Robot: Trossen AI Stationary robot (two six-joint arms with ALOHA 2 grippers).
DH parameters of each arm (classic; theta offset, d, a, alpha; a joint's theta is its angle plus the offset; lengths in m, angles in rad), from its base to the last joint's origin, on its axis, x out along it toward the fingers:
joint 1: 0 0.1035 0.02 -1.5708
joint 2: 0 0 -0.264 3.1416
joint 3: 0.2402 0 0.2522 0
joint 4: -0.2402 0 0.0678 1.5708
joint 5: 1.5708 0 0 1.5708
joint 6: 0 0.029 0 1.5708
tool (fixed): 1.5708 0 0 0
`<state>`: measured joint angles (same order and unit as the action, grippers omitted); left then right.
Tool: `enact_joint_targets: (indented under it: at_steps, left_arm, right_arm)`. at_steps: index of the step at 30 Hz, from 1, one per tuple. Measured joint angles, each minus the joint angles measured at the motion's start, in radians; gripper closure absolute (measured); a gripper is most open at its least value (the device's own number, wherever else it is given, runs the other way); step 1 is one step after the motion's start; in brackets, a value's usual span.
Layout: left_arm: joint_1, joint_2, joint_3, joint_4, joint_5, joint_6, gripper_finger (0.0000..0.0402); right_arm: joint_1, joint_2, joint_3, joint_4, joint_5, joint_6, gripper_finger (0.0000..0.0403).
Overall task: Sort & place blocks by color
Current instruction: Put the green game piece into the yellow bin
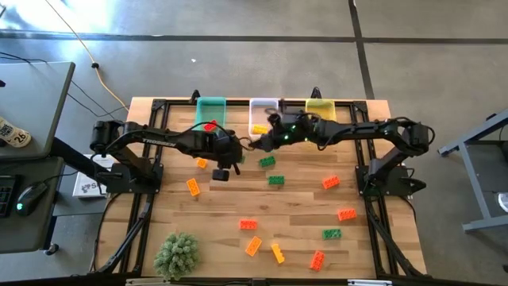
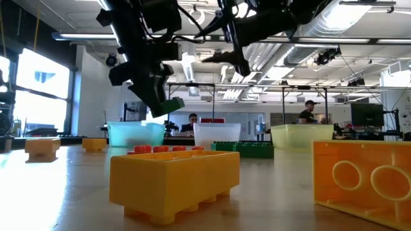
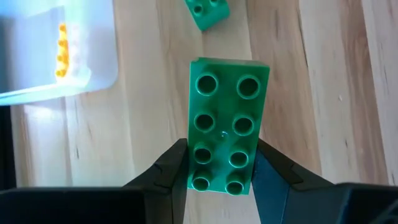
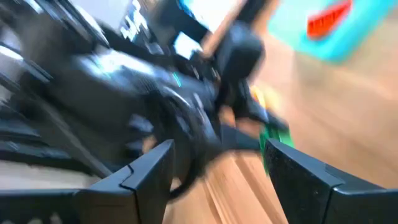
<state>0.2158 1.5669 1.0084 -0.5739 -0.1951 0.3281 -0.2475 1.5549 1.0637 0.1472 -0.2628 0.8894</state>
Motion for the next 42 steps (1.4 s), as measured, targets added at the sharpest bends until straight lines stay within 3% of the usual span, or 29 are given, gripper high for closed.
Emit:
enact_joint_targets:
  at_steps: [6,12,20,28,42]
  left_arm:
    - [-0.010,0.000,0.000,0.003,-0.010,-0.012,0.0292]
    - [-0.008,0.000,0.017,0.037,-0.115,-0.046,0.0292]
    - [-0.009,-0.003,0.134,0.165,-0.142,-0.067,0.0292]
    - [-0.009,-0.003,0.220,0.182,-0.192,-0.023,0.0292]
    - [-0.012,-0.003,0.230,0.179,-0.205,-0.061,0.0292]
  right_arm:
    - [-0.048,-0.095,0.000,-0.018,0.004,-0.018,0.0165]
    - [-0.067,-0.182,0.000,-0.175,0.080,-0.031,0.0165]
    - [-0.028,-0.170,0.000,-0.344,0.164,0.027,0.0165]
    - [0.024,-0.140,0.000,-0.315,0.236,0.034,0.0165]
    - [0.078,-0.131,0.001,-0.231,0.367,0.027,0.0165]
